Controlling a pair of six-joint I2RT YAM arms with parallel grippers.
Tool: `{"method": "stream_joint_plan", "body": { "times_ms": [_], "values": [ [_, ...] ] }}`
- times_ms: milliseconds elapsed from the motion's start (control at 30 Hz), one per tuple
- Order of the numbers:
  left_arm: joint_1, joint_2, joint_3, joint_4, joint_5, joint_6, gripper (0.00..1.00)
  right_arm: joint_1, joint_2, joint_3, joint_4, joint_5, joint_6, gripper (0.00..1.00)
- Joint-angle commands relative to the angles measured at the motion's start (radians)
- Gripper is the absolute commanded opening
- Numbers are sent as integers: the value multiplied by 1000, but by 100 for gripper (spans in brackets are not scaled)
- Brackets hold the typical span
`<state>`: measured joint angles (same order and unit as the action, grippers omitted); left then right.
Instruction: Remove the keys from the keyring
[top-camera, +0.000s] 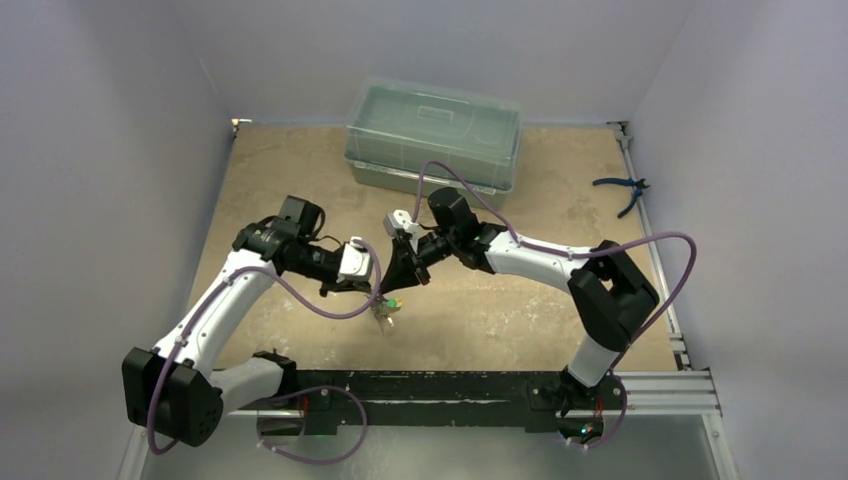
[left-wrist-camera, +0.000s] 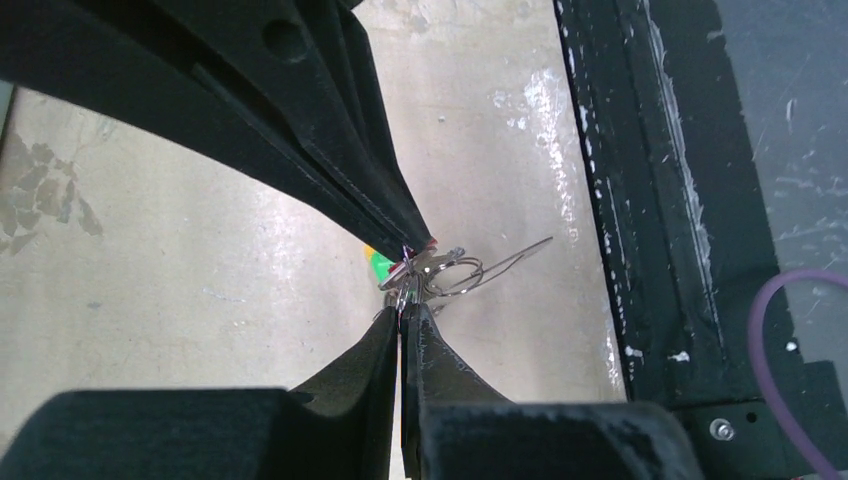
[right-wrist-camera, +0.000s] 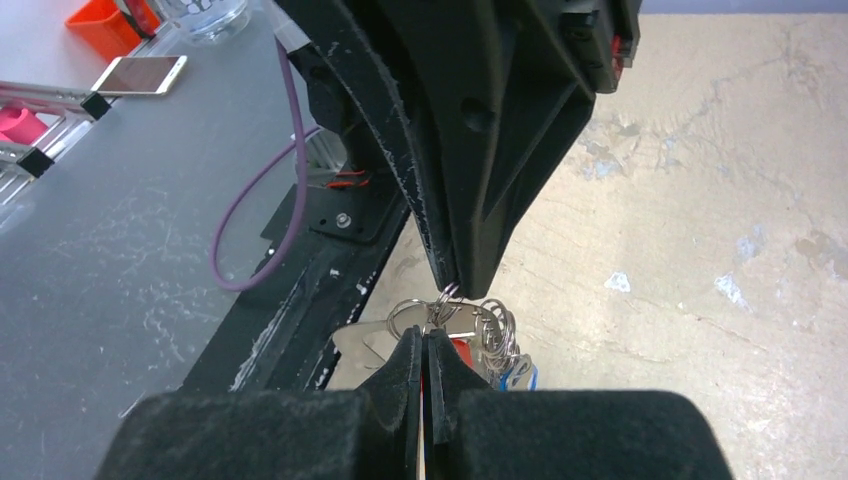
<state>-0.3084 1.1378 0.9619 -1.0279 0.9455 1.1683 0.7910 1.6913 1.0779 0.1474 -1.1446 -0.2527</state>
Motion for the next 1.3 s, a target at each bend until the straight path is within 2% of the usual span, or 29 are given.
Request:
{"method": "stream_joint_plan", "body": {
  "times_ms": [0, 167, 400, 533, 700, 833, 1000, 1133, 1267],
  "values": [
    [15, -31, -48, -14, -58, 122, 1, -10, 18, 0, 33, -11, 75, 0],
    [15, -57, -82, -18, -60, 188, 2, -11, 23, -4, 51, -10, 103, 0],
    [15, -64, -48, -49, -59, 220, 18, -9, 28, -6, 85, -13, 148, 0],
    [8, -78, -33, -42, -61, 224, 24, -9, 34, -2, 103, -14, 171, 0],
    [-16, -79, -3, -21, -63, 193, 33, -7, 31, -4, 105, -14, 171, 0],
    [-66, -72, 16, 30, -62, 90, 37, -8, 32, -2, 113, -18, 182, 0],
    [-134, -84, -19, 145, -86, -65, 36, -7, 26, 0, 107, -22, 179, 0],
    [-157, -86, -35, 187, -96, -90, 31, -7, 19, -6, 106, -25, 177, 0],
    [-159, -79, -39, 134, -101, -37, 26, -8, 13, -10, 112, -35, 176, 0]
  ]
}}
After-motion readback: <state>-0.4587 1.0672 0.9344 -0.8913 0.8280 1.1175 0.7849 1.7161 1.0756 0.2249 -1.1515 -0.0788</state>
